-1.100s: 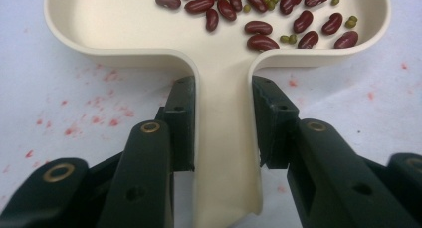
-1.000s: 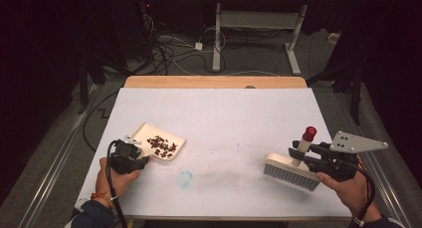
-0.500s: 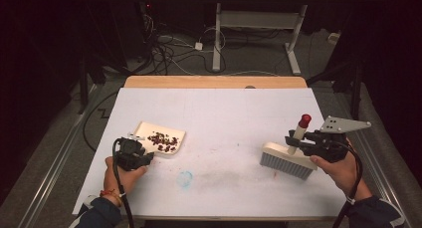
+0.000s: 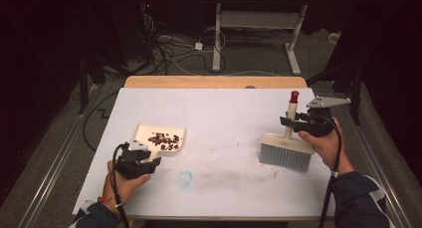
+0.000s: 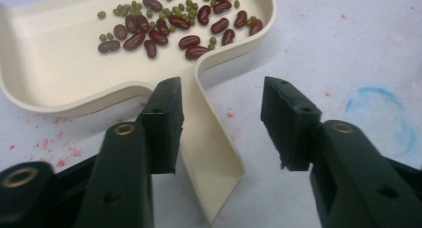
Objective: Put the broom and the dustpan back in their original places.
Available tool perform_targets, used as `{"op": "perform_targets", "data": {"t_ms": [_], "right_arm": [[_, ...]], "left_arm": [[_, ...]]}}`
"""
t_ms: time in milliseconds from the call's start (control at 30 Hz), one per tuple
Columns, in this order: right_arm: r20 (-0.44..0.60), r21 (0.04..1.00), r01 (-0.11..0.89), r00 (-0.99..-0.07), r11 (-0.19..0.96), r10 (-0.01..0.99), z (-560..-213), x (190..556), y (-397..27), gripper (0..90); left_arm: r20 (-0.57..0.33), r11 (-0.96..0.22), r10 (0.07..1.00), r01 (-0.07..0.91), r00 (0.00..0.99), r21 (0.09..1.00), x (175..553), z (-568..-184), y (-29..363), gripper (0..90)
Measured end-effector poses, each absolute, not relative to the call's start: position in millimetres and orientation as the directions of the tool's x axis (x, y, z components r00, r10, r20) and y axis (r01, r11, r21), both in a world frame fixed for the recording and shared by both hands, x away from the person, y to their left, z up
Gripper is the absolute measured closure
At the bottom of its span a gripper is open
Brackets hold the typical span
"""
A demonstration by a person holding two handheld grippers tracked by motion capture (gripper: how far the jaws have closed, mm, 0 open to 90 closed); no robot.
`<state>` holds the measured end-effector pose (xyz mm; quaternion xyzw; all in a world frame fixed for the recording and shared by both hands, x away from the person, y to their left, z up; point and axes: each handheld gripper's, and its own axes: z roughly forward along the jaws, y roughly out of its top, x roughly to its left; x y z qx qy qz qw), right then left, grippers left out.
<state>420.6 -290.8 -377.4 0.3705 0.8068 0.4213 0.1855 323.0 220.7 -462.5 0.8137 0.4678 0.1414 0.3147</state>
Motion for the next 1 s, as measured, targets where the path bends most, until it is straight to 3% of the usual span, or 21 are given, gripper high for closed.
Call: {"op": "perform_targets", "data": {"t_ms": [233, 433, 533, 667, 1000], "right_arm": [[-0.023, 0.788, 0.500, -0.559, 0.360, 0.829, -391.5, 453.2, -278.7, 60.4], [-0.069, 0.772, 0.522, -0.498, 0.363, 0.864, -406.4, 470.5, -263.3, 54.8], [-0.129, 0.770, 0.516, -0.450, 0.375, 0.884, -408.9, 473.4, -258.1, 52.2], [-0.116, 0.808, 0.498, -0.391, 0.316, 0.913, -406.2, 471.9, -264.0, 50.3], [-0.049, 0.851, 0.463, -0.400, 0.248, 0.915, -407.4, 463.4, -269.7, 47.0]], "left_arm": [[0.058, -0.451, 0.787, 0.508, 0.615, 0.734, 311.3, -460.3, 221.0, 34.4], [0.118, -0.476, 0.769, 0.439, 0.629, 0.762, 304.4, -462.7, 219.3, 22.1], [0.138, -0.490, 0.762, 0.423, 0.633, 0.763, 301.1, -462.3, 218.3, 22.0], [0.147, -0.495, 0.756, 0.409, 0.638, 0.767, 296.9, -463.1, 219.5, 22.0], [0.160, -0.507, 0.742, 0.388, 0.651, 0.769, 294.1, -464.7, 218.4, 19.9]]}}
